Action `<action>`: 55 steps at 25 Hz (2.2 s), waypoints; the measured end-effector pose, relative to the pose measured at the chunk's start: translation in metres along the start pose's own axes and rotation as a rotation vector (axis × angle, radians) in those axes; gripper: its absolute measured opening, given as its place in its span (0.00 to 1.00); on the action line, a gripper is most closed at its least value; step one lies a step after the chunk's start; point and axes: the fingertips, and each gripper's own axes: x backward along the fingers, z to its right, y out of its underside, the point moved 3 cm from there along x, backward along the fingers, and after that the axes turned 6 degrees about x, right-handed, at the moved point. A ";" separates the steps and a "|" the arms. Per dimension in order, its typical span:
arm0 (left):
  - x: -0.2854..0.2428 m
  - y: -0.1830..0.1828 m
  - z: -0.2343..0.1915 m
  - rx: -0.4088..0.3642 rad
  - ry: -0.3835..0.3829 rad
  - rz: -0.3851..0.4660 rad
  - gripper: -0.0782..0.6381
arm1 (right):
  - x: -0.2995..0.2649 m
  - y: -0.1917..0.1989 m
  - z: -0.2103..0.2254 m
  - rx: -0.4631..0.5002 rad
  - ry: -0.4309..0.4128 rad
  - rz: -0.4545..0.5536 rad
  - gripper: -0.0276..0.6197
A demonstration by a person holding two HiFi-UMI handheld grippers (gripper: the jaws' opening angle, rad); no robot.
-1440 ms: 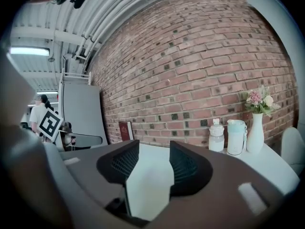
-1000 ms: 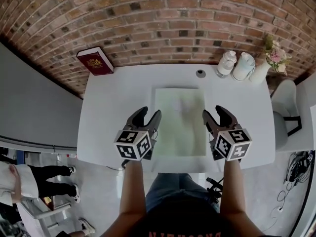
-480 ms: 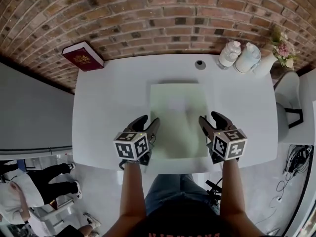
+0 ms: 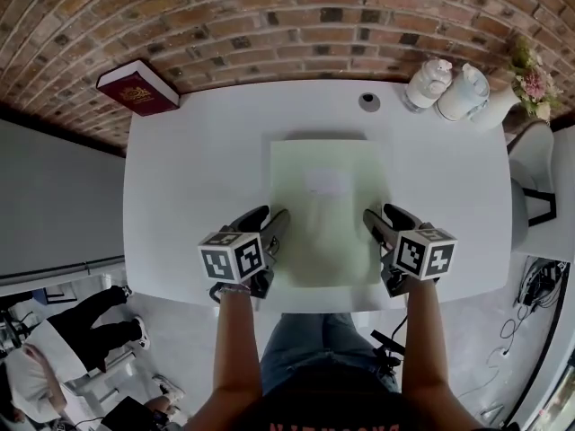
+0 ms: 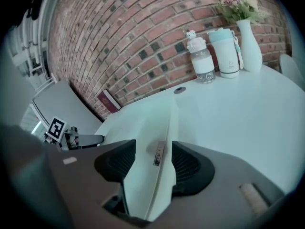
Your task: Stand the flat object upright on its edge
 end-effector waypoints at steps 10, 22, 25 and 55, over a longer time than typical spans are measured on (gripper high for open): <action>-0.011 0.000 -0.012 0.086 0.100 -0.083 0.41 | -0.018 0.005 0.009 -0.051 -0.072 -0.092 0.42; -0.017 0.000 -0.014 0.184 0.134 -0.107 0.43 | -0.021 0.005 0.009 -0.097 -0.051 -0.119 0.41; -0.016 -0.002 -0.010 0.166 0.097 -0.123 0.42 | -0.017 0.005 0.006 -0.092 -0.025 -0.120 0.40; 0.043 -0.073 0.058 -0.016 0.117 0.023 0.42 | 0.048 -0.071 -0.037 0.046 0.013 0.024 0.38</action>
